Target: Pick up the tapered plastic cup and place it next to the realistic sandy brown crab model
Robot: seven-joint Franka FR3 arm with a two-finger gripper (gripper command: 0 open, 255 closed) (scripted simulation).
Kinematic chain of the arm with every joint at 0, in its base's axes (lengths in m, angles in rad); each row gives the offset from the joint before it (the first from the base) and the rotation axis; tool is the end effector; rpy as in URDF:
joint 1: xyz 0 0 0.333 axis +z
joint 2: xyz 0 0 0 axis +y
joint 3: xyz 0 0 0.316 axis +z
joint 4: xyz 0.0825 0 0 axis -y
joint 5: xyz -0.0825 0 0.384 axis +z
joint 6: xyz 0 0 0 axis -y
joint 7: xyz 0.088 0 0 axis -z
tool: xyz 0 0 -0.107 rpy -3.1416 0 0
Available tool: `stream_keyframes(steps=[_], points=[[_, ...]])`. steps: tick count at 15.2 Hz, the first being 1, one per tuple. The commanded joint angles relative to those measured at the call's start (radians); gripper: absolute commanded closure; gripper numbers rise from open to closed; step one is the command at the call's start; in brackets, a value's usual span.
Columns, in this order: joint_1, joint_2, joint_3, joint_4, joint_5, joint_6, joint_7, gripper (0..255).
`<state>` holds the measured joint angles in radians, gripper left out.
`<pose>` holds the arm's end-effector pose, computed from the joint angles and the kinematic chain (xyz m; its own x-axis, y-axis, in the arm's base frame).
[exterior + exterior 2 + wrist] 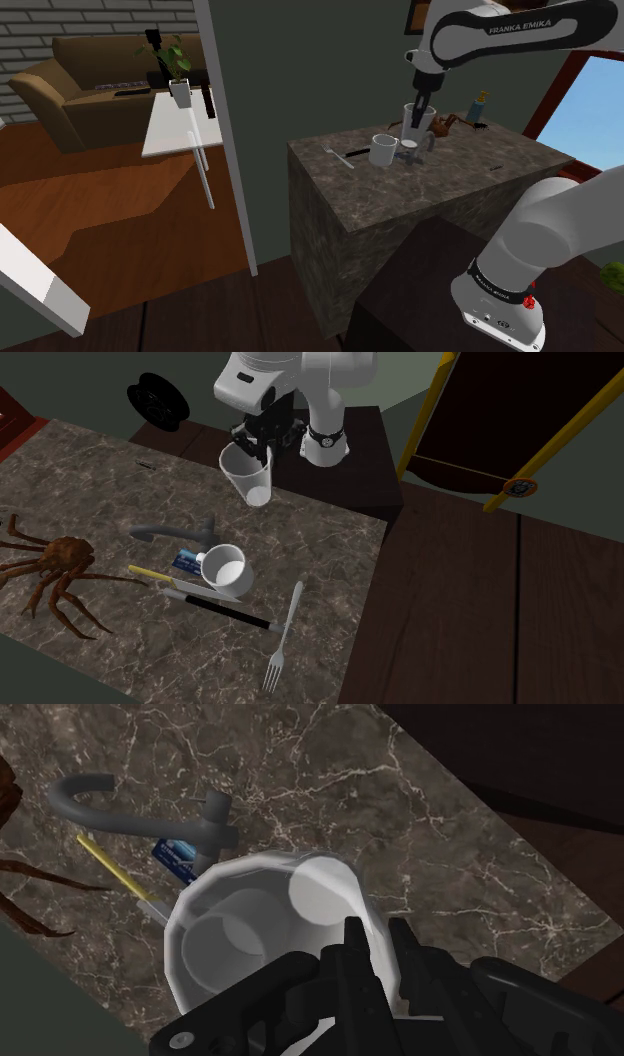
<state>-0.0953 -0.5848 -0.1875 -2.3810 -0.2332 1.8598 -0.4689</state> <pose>0.3621 -0.1331 0.5315 0.9628 0.2701 -0.0072 0.2686 -0.9538 0.1348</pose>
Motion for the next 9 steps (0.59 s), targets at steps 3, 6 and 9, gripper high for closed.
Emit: stream_keyframes(steps=[3,6,9], points=[[0.002,0.000,0.005,0.054,0.006,-0.054,-0.007,255],[0.003,0.001,0.008,0.082,0.009,-0.081,-0.011,255],[-0.021,0.019,-0.054,0.101,-0.017,-0.068,-0.084,255]])
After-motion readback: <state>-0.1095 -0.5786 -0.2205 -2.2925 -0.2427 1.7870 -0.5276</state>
